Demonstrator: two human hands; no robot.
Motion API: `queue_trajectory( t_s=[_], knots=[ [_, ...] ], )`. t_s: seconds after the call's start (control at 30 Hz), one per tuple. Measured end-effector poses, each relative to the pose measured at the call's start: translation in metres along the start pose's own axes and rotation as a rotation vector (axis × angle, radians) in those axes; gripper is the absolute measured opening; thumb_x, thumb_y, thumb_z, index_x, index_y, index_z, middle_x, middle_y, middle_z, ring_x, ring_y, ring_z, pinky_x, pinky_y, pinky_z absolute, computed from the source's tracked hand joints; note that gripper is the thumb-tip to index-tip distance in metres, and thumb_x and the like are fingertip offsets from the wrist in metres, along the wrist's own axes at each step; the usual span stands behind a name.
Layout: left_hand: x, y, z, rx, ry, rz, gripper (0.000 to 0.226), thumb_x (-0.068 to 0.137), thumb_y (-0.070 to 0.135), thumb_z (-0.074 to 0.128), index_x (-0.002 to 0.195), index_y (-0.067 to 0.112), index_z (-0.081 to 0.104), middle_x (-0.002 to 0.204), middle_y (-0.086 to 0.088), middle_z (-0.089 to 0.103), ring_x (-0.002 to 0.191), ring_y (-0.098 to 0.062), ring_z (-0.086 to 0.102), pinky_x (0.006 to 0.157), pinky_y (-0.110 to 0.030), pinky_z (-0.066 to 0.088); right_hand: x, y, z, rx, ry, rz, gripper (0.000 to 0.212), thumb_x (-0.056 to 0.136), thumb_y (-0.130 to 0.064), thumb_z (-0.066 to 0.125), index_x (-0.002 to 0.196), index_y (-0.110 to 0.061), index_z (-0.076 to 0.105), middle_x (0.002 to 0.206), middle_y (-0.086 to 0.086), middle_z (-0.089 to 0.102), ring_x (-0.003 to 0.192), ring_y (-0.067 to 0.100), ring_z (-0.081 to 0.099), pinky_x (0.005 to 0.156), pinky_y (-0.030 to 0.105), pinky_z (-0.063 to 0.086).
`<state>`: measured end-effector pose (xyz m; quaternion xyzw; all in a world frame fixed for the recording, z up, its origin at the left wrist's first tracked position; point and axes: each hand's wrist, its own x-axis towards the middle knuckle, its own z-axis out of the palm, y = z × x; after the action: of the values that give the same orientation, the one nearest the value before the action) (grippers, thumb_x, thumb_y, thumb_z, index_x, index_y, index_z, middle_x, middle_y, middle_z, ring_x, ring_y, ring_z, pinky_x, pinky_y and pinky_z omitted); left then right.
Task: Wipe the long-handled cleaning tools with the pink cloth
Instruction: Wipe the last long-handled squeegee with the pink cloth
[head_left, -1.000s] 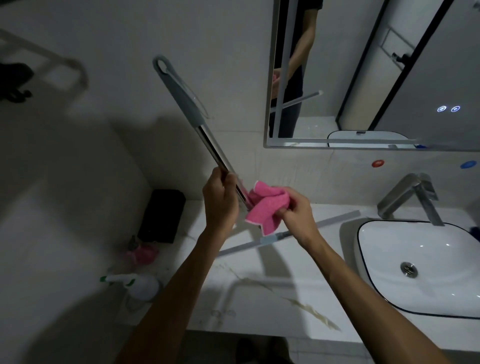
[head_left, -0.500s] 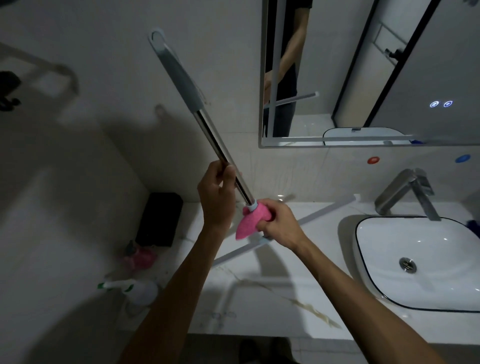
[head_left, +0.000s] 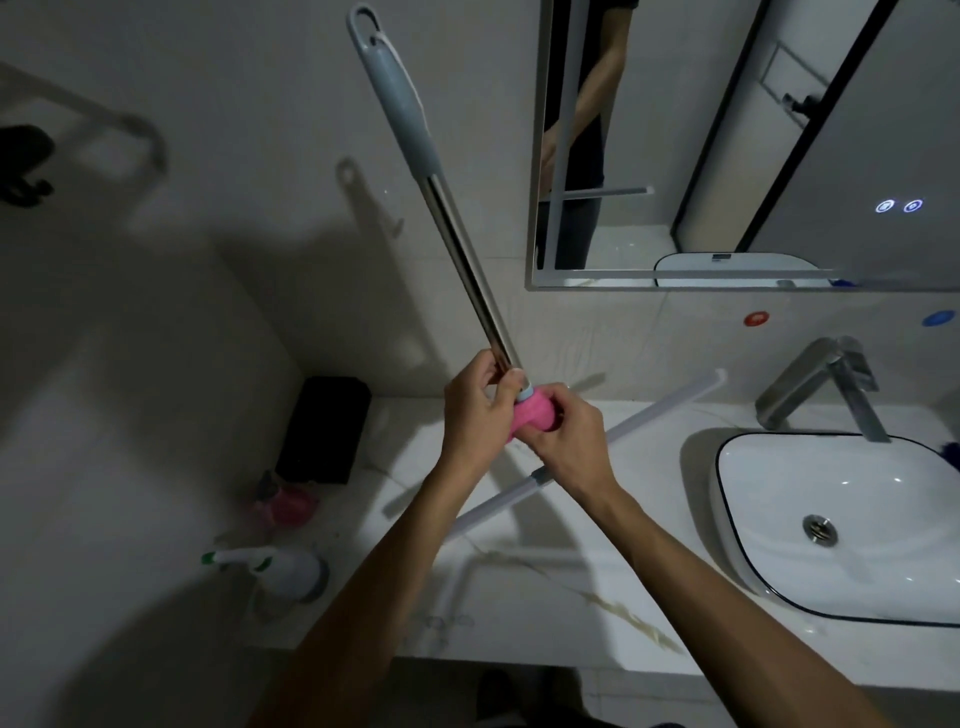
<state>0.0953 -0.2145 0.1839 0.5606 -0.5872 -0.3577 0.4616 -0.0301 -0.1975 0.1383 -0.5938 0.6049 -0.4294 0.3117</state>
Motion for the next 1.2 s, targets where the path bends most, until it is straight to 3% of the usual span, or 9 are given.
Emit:
queue_trajectory(
  t_s=[0.17, 0.3, 0.4, 0.5, 0.63, 0.8, 0.93, 1.1, 1.2],
  knots=[
    [0.001, -0.002, -0.003, -0.034, 0.007, -0.036, 0.006, 0.089, 0.021, 0.061, 0.092, 0.015, 0.060, 0.092, -0.004, 0.070, 0.087, -0.016, 0.069, 0.074, -0.033, 0.056, 0.001, 0.003, -0.008, 0.058, -0.097, -0.145, 0.035, 0.082, 0.005, 0.066, 0.110, -0.016, 0.074, 0.066, -0.004, 0.061, 0.055, 0.009, 0.051, 0.055, 0.021, 0.043],
    [0.001, -0.007, -0.012, -0.001, 0.047, -0.060, 0.020, 0.082, 0.029, 0.054, 0.092, 0.014, 0.062, 0.088, -0.002, 0.070, 0.084, -0.020, 0.069, 0.072, -0.046, 0.059, 0.007, 0.003, -0.022, 0.121, -0.285, -0.122, 0.059, 0.081, 0.015, 0.049, 0.127, -0.017, 0.069, 0.075, 0.021, 0.067, 0.061, 0.037, 0.062, 0.055, 0.044, 0.058],
    [0.000, -0.002, -0.015, 0.003, 0.060, -0.031, 0.008, 0.089, 0.017, 0.057, 0.091, 0.014, 0.064, 0.086, 0.001, 0.069, 0.081, -0.015, 0.067, 0.069, -0.035, 0.056, 0.008, -0.006, -0.016, 0.158, -0.270, -0.095, 0.051, 0.084, 0.010, 0.060, 0.128, -0.014, 0.068, 0.078, 0.020, 0.066, 0.056, 0.023, 0.058, 0.051, 0.033, 0.054],
    [0.001, 0.005, -0.013, 0.009, 0.070, 0.012, 0.014, 0.087, 0.018, 0.065, 0.080, 0.026, 0.056, 0.077, 0.004, 0.065, 0.073, -0.012, 0.065, 0.062, -0.028, 0.052, 0.008, -0.014, -0.006, 0.211, -0.164, -0.096, 0.047, 0.079, 0.005, 0.071, 0.121, -0.014, 0.070, 0.088, 0.003, 0.072, 0.072, 0.012, 0.063, 0.067, 0.025, 0.052],
    [-0.003, 0.005, -0.007, 0.014, 0.052, 0.065, 0.016, 0.088, 0.019, 0.068, 0.082, 0.022, 0.053, 0.078, 0.007, 0.063, 0.074, -0.008, 0.065, 0.060, -0.030, 0.055, 0.005, -0.016, -0.001, 0.261, -0.077, -0.084, 0.043, 0.077, 0.007, 0.071, 0.114, -0.016, 0.072, 0.093, 0.007, 0.074, 0.086, 0.029, 0.069, 0.077, 0.041, 0.057],
    [-0.006, 0.004, -0.007, 0.017, 0.094, 0.063, 0.016, 0.089, 0.021, 0.070, 0.086, 0.017, 0.055, 0.081, 0.005, 0.064, 0.074, -0.008, 0.063, 0.060, -0.022, 0.052, 0.003, -0.013, 0.000, 0.152, -0.053, -0.124, 0.044, 0.077, 0.006, 0.066, 0.117, -0.014, 0.070, 0.091, 0.007, 0.073, 0.083, 0.025, 0.068, 0.074, 0.044, 0.056],
    [-0.005, 0.002, -0.005, 0.028, 0.117, 0.023, 0.019, 0.088, 0.026, 0.073, 0.086, 0.020, 0.055, 0.081, 0.009, 0.064, 0.075, -0.007, 0.064, 0.059, -0.014, 0.048, -0.001, -0.015, -0.001, 0.097, -0.071, -0.071, 0.061, 0.080, 0.007, 0.064, 0.138, -0.012, 0.055, 0.111, -0.003, 0.067, 0.093, 0.010, 0.064, 0.081, 0.020, 0.056],
    [-0.004, -0.003, 0.000, -0.013, 0.113, -0.028, 0.019, 0.087, 0.025, 0.073, 0.086, 0.013, 0.059, 0.077, 0.002, 0.067, 0.071, -0.012, 0.065, 0.063, -0.024, 0.052, -0.005, -0.016, -0.003, 0.042, -0.114, -0.032, 0.028, 0.077, 0.007, 0.057, 0.095, -0.013, 0.066, 0.071, -0.002, 0.063, 0.061, 0.004, 0.053, 0.058, 0.019, 0.041],
    [-0.004, -0.004, 0.001, -0.050, -0.051, -0.053, 0.007, 0.092, 0.017, 0.069, 0.096, 0.020, 0.064, 0.087, 0.007, 0.069, 0.076, 0.004, 0.063, 0.074, -0.024, 0.055, -0.006, -0.017, -0.009, 0.095, -0.168, -0.032, 0.027, 0.078, 0.009, 0.052, 0.090, -0.007, 0.071, 0.062, 0.003, 0.063, 0.053, 0.007, 0.052, 0.052, 0.021, 0.041]
  ],
)
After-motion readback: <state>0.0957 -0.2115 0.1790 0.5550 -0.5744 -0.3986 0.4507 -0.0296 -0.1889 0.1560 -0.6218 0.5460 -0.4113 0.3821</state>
